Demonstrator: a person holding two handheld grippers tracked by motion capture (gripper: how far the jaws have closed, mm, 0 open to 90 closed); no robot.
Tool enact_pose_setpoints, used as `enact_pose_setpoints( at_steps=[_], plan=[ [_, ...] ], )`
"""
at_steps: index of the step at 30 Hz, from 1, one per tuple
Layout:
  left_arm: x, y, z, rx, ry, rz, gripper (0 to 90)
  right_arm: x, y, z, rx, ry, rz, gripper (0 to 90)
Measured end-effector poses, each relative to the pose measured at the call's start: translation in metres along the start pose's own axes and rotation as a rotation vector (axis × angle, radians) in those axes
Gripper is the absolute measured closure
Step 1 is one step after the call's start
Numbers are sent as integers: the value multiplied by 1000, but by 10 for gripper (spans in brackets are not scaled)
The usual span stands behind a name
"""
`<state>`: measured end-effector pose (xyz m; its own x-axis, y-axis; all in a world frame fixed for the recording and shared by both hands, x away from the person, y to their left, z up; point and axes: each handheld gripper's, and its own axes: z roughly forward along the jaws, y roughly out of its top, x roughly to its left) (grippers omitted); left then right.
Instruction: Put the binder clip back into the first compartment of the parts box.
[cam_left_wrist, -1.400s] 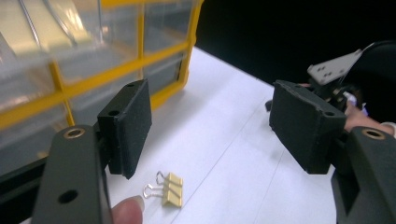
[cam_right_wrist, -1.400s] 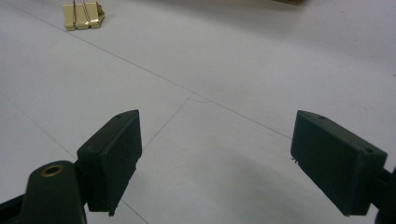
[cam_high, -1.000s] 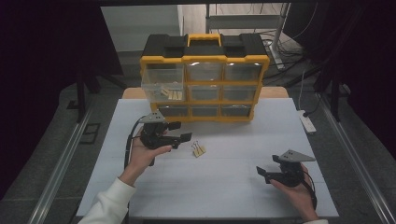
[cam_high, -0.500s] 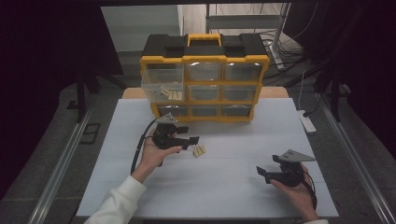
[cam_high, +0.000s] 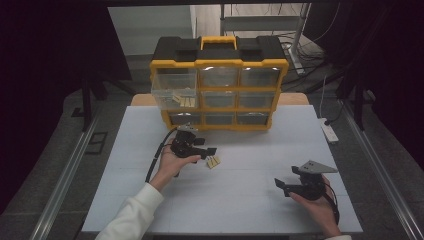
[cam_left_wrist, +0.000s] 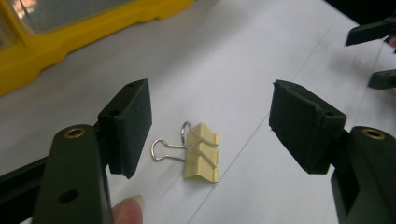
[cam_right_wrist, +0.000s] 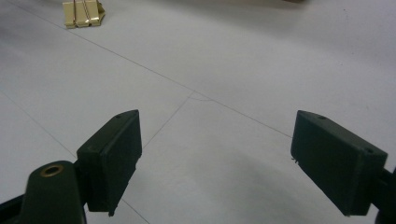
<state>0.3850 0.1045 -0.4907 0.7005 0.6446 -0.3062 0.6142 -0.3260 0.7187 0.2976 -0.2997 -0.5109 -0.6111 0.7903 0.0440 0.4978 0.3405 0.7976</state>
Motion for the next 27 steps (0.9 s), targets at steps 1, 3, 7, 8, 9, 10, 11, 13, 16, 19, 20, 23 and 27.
enact_pose_setpoints(
  at_steps=[1,3,7,8,9,10,11,13,16,19,20,23,27],
  plan=[
    [0,0,0,0,0,0,313,0,0,0,0,0,0,167],
    [3,-1,4,10,-2,-1,315,0,0,0,-1,0,0,167],
    [6,-2,11,40,-7,-6,336,0,0,0,0,0,0,167],
    [6,-2,11,40,-7,-6,341,0,0,0,0,0,0,167],
    [6,-3,13,48,-7,-8,341,0,0,0,0,0,0,167],
    [6,-3,14,54,-9,-10,354,0,0,0,-1,0,0,167],
    [7,-3,15,61,-14,-11,370,-1,0,0,-1,-1,-1,167],
    [7,-4,17,72,-19,-12,406,-1,0,0,-1,0,-1,167],
    [9,-5,19,84,-27,-17,468,0,0,0,0,0,0,167],
    [12,-6,21,99,-44,-31,581,0,0,0,0,0,0,167],
    [13,-6,21,105,-50,-33,614,0,0,0,0,0,0,167],
    [13,-7,22,114,-66,-32,739,0,0,0,0,1,1,167],
    [12,-6,19,99,-115,-40,870,0,0,0,0,0,1,167]
  ],
)
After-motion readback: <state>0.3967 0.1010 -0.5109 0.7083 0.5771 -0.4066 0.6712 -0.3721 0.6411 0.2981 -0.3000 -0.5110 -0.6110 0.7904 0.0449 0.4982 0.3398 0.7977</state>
